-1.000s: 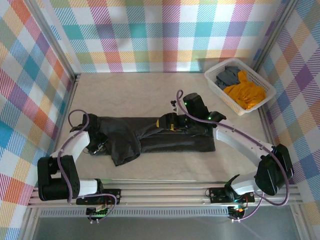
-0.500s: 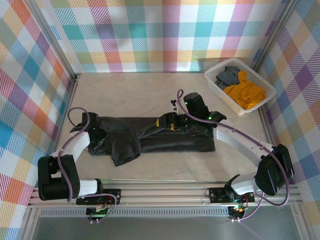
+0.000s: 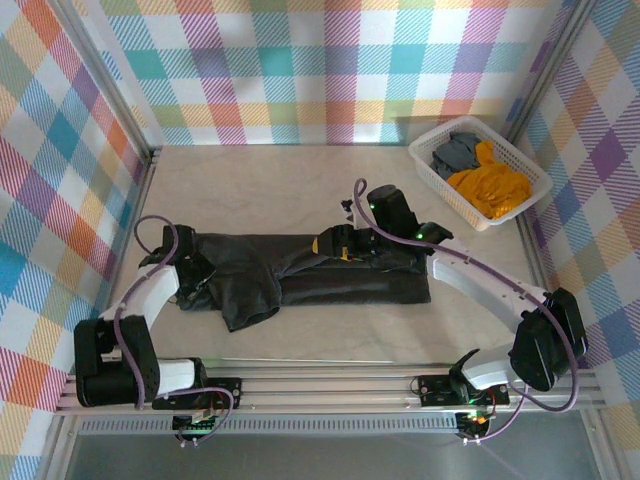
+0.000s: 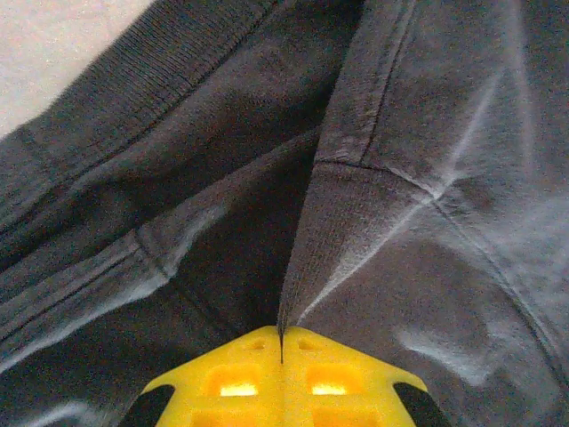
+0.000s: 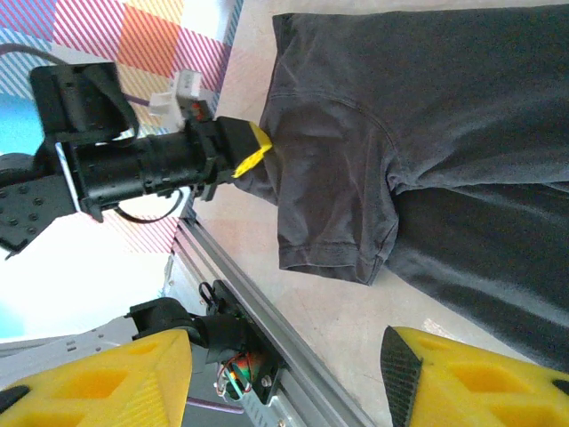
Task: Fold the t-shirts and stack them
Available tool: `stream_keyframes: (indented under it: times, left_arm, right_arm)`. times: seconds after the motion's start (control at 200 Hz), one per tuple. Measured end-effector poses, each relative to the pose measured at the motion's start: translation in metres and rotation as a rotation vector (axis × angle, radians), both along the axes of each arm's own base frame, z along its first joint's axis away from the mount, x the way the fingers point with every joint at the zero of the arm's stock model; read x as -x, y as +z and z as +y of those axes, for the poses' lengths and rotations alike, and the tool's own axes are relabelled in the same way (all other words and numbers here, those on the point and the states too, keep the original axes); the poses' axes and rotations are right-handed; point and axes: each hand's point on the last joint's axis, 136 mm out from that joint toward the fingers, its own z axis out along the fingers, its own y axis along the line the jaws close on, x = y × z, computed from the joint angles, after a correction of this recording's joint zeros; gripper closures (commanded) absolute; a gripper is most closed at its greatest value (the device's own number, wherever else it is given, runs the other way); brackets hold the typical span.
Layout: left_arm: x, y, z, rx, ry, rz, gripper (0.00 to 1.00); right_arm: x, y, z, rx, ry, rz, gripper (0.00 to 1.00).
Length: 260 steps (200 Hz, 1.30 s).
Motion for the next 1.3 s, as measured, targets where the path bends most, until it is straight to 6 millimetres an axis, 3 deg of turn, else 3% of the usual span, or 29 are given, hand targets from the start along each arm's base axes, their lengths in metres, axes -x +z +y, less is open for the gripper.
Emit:
stream_keyframes:
  times: [0.275, 0.795, 0.95, 1.145, 1.3]
  left_arm:
    - [-0.018, 0.037, 0.006, -0.025, -0.001, 0.002, 1.0]
    - [-0.059, 0.054, 0.017, -0.09, -0.067, 0.096, 1.0]
    - [-0.065, 0.047, 0.022, -0.123, -0.087, 0.132, 1.0]
    - [-0.066, 0.022, 0.032, -0.173, -0.092, 0.217, 1.0]
    - [-0.075, 0.009, 0.041, -0.219, -0.105, 0.265, 0.88]
  right_arm:
    - [-0.001, -0.003, 0.0, 0.004, -0.002, 0.009, 0.41]
    - [0.0, -0.004, 0.0, 0.01, -0.005, 0.013, 0.41]
    - [0.0, -0.004, 0.0, 0.01, -0.005, 0.013, 0.42]
    - [0.0, -0.011, -0.002, 0.025, -0.013, 0.022, 0.42]
    - [-0.003, -0.02, -0.009, 0.051, -0.039, 0.033, 0.42]
